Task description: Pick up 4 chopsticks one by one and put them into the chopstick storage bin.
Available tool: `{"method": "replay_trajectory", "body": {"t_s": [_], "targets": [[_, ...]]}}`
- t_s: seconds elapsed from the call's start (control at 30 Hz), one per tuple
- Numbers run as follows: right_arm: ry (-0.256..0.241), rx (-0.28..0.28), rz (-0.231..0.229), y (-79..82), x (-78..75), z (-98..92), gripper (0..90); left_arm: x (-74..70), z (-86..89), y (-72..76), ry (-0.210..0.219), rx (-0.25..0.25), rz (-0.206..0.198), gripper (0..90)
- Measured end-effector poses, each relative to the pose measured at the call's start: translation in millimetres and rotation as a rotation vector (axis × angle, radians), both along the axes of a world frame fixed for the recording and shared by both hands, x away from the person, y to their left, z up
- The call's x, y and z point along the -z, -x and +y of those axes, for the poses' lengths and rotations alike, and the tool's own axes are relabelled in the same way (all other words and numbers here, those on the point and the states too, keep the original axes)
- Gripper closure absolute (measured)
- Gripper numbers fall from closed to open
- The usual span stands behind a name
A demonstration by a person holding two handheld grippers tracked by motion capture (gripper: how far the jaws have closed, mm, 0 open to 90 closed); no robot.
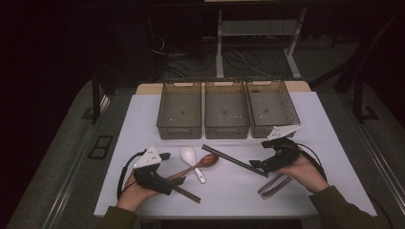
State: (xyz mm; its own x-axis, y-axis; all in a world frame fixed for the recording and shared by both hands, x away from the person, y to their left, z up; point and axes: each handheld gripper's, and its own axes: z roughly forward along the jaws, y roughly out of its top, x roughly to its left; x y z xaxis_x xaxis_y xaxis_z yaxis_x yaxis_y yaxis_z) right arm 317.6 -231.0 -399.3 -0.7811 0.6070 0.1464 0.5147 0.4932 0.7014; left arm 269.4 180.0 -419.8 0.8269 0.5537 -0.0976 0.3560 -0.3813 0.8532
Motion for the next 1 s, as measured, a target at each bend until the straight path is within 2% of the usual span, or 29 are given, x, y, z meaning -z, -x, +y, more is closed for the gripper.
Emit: {"method": "replay_trajectory", "body": {"t_s": [0.43, 0.5, 0.63, 0.77, 0.8, 0.9, 1.0], "targets": [[0.139, -0.028, 0.061, -14.6, 1.9, 18.0, 8.8, 0.5, -0.3, -0.5, -0.001, 0.001, 0.001, 0.0], [0.156, -0.033, 0.067, -16.7, 0.6, 20.2, 15.1, 0.7, -0.2, -0.6, -0.002, 0.001, 0.001, 0.0], [0.18, -0.042, 0.067, -21.0, -2.4, 25.2, 18.5, 0.8, 0.0, -0.8, -0.004, 0.0, 0.001, 0.0], [0.192, -0.049, 0.081, -24.9, -4.7, 30.8, 25.4, 0.9, -0.2, -0.7, -0.005, 0.0, 0.001, 0.0], [0.199, -0.063, 0.09, -27.1, -5.5, 33.7, 30.6, 0.8, -0.1, -0.8, -0.005, 0.0, 0.001, 0.0], [0.204, -0.074, 0.094, -28.8, -6.3, 37.3, 34.6, 0.9, 0.2, -0.8, -0.004, -0.003, -0.001, 0.0], [0.231, -0.087, 0.11, -33.5, -6.9, 43.6, 40.4, 1.0, 0.3, -0.8, -0.001, -0.005, -0.001, 0.0]]}}
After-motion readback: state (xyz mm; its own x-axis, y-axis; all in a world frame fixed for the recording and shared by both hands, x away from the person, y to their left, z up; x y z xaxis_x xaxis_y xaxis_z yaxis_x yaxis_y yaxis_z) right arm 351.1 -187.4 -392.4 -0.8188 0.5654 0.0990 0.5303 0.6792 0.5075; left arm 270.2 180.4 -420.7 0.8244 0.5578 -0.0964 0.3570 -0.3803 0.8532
